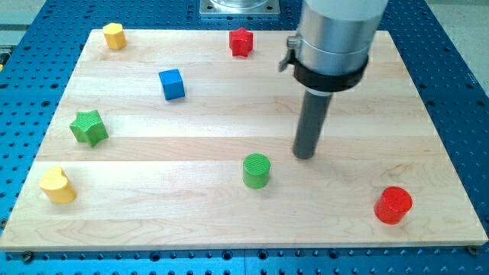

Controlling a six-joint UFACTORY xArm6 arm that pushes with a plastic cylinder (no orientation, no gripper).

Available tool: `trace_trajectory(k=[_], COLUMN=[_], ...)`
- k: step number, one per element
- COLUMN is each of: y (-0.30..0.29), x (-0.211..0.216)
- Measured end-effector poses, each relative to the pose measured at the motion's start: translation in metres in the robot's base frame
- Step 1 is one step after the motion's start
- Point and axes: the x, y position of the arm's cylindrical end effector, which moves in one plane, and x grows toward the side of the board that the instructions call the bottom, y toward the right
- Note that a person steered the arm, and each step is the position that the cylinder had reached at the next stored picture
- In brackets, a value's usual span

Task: Push the cube to the bottom left of the red star

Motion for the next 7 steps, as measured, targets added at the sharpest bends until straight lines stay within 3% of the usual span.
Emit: trace_trajectory(k=[1,2,3,4,5,7], y=[-0.046,-0.052,-0.061,-0.159,-0.214,-0.218], x=[0.055,0.041,-0.034,-0.071,-0.089,-0.107])
